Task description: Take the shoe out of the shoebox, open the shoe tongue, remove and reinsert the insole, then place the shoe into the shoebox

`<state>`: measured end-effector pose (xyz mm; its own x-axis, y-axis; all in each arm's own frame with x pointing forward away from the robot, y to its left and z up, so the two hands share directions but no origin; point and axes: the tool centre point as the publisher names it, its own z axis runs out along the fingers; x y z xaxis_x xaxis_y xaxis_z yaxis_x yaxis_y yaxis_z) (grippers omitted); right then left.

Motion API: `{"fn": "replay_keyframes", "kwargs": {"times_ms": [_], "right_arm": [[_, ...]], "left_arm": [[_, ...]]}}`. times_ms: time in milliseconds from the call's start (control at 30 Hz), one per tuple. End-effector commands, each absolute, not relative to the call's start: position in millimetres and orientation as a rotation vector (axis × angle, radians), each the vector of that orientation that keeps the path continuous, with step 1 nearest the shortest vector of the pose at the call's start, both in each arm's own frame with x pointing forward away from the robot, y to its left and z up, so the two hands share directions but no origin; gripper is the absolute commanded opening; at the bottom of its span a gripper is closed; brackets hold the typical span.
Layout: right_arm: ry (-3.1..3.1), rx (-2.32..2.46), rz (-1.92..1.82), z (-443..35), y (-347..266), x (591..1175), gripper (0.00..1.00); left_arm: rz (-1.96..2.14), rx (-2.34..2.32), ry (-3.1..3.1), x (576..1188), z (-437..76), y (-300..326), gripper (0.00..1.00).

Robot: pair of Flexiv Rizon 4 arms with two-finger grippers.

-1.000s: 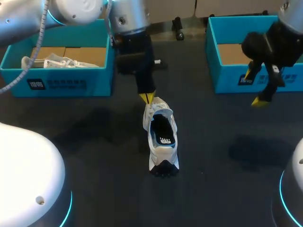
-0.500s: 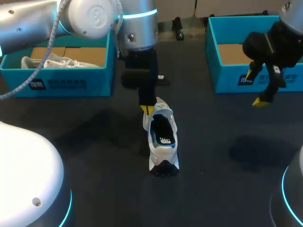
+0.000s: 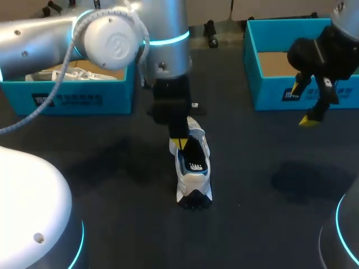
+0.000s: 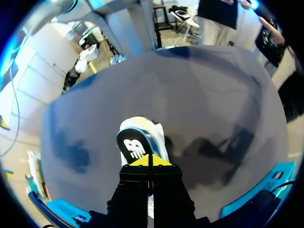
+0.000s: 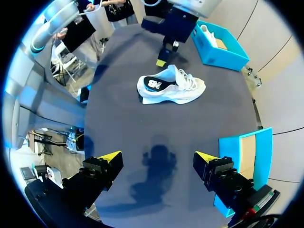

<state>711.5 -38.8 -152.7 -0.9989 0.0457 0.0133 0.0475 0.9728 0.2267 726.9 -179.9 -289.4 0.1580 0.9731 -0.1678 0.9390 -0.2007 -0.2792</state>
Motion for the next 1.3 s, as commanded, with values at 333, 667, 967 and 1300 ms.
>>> {"fn": "replay_keyframes", "kwargs": {"times_ms": [333, 667, 967, 1300], "right_arm": [[-3.111, -0.074, -0.354, -153, -38, 713, 1.0], [-3.111, -0.074, -0.354, -153, -38, 713, 1.0], [-3.111, -0.074, -0.354, -153, -38, 713, 1.0], [-3.111, -0.074, -0.354, -153, -38, 713, 1.0]], "left_arm": [[0.396, -2.087, -2.145, 722, -307, -192, 0.0], [0.397, -2.07, -2.174, 721, -310, -197, 0.0], [0.382, -2.06, -2.177, 722, -313, -199, 0.0], [0.359, -2.071, -2.181, 725, -333, -214, 0.0]]}}
